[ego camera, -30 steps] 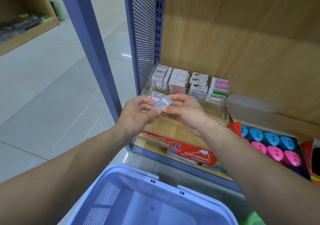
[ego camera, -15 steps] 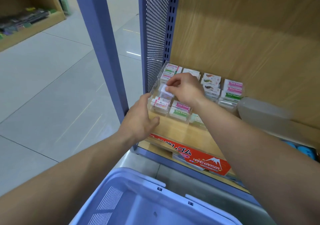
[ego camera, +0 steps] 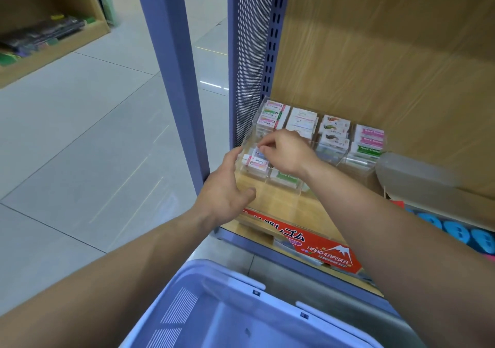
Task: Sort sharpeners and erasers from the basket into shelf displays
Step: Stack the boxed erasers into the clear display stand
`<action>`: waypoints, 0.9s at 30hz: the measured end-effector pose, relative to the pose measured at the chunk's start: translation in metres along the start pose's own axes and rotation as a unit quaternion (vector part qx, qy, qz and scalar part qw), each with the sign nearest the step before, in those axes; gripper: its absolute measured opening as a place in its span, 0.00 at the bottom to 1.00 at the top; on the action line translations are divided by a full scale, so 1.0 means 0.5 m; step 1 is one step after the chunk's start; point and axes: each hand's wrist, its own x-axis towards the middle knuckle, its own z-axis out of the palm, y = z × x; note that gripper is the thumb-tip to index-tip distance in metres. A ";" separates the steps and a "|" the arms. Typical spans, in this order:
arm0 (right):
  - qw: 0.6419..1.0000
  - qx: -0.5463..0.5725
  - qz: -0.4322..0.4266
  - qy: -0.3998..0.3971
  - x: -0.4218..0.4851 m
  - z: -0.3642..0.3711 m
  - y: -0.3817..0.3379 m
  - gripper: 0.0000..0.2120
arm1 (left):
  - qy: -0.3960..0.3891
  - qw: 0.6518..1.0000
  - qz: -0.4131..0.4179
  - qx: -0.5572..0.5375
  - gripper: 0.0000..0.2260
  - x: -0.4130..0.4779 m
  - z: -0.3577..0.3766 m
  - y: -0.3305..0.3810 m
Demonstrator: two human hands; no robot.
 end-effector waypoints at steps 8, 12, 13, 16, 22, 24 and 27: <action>0.994 0.003 0.000 0.106 -0.251 -0.117 0.012 0.14 | -0.046 0.975 0.082 0.201 0.35 -0.115 -0.034 0.103; 0.993 0.017 0.062 0.097 -0.492 -0.172 0.095 0.14 | -0.112 0.959 0.112 0.234 0.31 -0.236 0.002 0.205; 0.992 0.019 0.082 0.098 -0.559 -0.180 0.125 0.13 | -0.126 0.956 0.125 0.232 0.30 -0.273 0.024 0.231; 0.981 0.037 0.168 0.088 -0.765 -0.197 0.219 0.08 | -0.182 0.938 0.184 0.231 0.26 -0.391 0.127 0.288; 0.948 0.054 0.315 0.008 -1.056 -0.111 0.431 0.11 | -0.318 0.907 0.183 0.208 0.25 -0.580 0.428 0.309; 0.945 0.051 0.318 -0.053 -1.095 -0.054 0.479 0.15 | -0.349 0.902 0.147 0.209 0.26 -0.608 0.523 0.288; 0.938 0.046 0.316 -0.136 -1.110 0.021 0.531 0.26 | -0.357 0.908 0.079 0.206 0.29 -0.618 0.633 0.250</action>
